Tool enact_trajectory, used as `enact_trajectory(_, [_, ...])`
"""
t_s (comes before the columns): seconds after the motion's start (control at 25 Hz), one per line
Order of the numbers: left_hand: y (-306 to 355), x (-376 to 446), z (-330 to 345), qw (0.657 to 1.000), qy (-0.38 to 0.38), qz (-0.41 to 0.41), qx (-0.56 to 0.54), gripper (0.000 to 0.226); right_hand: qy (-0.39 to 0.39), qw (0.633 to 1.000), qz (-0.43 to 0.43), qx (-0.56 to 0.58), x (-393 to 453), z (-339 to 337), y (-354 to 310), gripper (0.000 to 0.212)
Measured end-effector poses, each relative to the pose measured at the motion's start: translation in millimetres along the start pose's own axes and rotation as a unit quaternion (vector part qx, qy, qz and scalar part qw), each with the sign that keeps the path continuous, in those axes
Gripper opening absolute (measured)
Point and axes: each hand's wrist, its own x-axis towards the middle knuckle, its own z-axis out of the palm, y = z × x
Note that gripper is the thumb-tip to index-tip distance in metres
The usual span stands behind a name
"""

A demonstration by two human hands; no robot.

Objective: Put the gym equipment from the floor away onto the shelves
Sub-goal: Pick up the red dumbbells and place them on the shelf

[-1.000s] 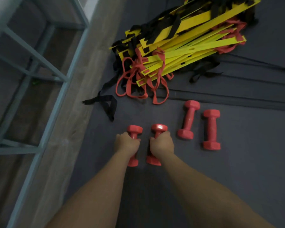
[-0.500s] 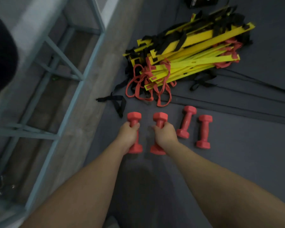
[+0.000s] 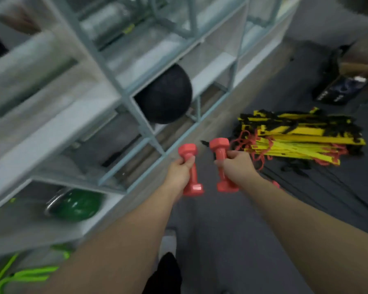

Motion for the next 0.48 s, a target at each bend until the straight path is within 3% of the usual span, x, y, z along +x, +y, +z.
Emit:
enact_trajectory(0.08, [14.7,-29.1,-38.7,0.998,0.033,0.004,-0.047,0.018,-0.018,0.999,-0.037,-0.007,-31.4,16.6,-35.0,0.004])
enact_trajectory(0.32, [28.0,-113.4,-186.2,0.970,0.108,-0.021,-0.218,0.021,-0.109,0.988,-0.102,-0.043,-124.9,113.0,-112.0,0.051])
enact_trajectory(0.48, [30.3,-125.9,-275.2,0.961,0.145,0.002,-0.235,0.008,-0.157,0.978,-0.131,-0.051,-156.5,185.8,-150.0,0.033])
